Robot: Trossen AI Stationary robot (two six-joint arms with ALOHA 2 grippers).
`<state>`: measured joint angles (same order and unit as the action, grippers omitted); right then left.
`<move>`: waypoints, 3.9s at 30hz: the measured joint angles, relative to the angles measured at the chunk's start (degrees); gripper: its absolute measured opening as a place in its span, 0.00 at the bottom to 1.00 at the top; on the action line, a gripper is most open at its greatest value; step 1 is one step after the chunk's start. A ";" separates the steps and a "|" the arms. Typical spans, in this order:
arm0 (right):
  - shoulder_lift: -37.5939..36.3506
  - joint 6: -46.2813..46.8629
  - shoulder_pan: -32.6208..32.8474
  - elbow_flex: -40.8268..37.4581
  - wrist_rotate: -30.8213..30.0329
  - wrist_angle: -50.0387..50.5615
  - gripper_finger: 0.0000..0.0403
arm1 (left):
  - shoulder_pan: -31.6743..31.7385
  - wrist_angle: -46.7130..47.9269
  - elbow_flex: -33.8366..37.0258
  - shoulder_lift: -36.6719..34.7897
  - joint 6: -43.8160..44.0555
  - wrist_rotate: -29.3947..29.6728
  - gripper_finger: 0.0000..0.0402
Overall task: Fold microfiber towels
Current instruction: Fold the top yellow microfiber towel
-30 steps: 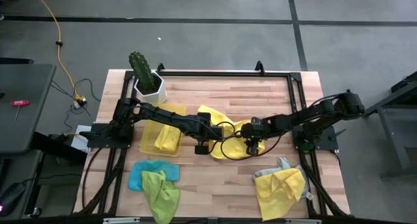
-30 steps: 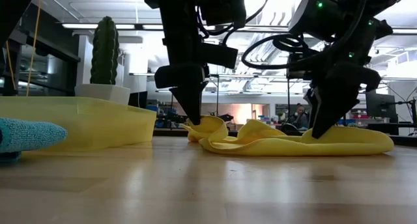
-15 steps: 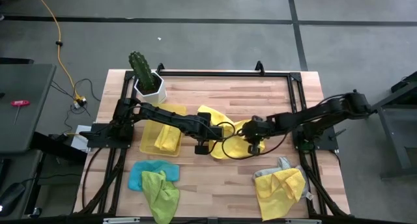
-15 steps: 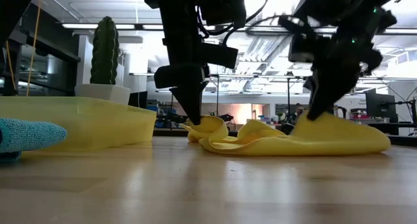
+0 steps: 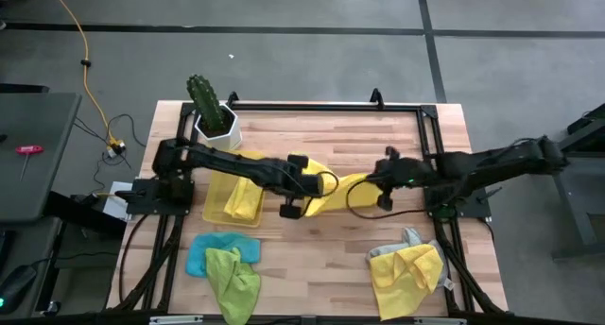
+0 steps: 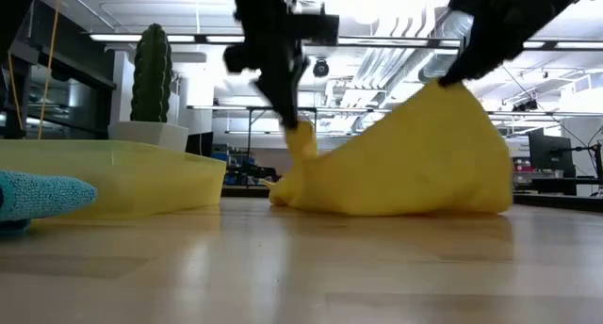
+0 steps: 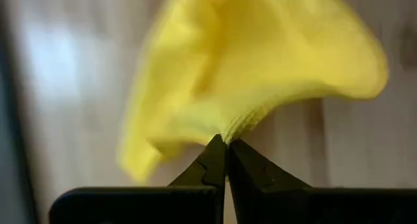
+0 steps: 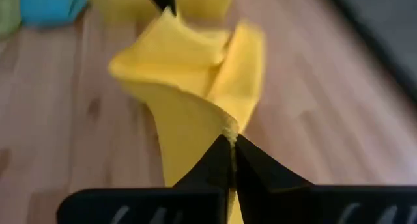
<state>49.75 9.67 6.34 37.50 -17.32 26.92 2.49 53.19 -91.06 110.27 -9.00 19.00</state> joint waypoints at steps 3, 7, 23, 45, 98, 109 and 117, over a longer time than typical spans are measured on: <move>-4.80 -3.93 -0.72 1.73 -5.28 0.60 0.00 | 1.99 -0.03 -2.49 -4.39 -3.53 2.04 0.00; -7.53 -10.48 -3.28 6.65 -11.66 1.42 0.00 | 6.64 -0.29 -5.96 -10.05 -6.17 3.78 0.00; -0.47 -26.42 -29.13 18.43 -16.60 3.38 0.00 | 28.94 -6.50 -12.32 -13.25 -6.16 8.56 0.00; 0.16 -25.21 -44.43 8.67 -3.02 4.61 0.00 | 31.67 -9.92 -1.17 -12.61 -5.87 0.21 0.00; -7.86 -1.10 -28.67 -5.66 -0.53 6.67 0.00 | 15.64 -15.93 14.52 -12.12 10.97 -16.90 0.00; -7.84 -2.12 -28.67 -5.66 0.84 6.66 0.00 | 17.06 -17.67 14.52 -12.12 9.44 -17.26 0.00; -7.84 -2.04 -28.67 -5.66 1.42 6.66 0.00 | 17.04 -19.64 14.52 -12.12 9.33 -17.46 0.00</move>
<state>41.91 7.64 -22.33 31.83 -15.90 33.58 19.53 33.55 -76.53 98.15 0.33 1.54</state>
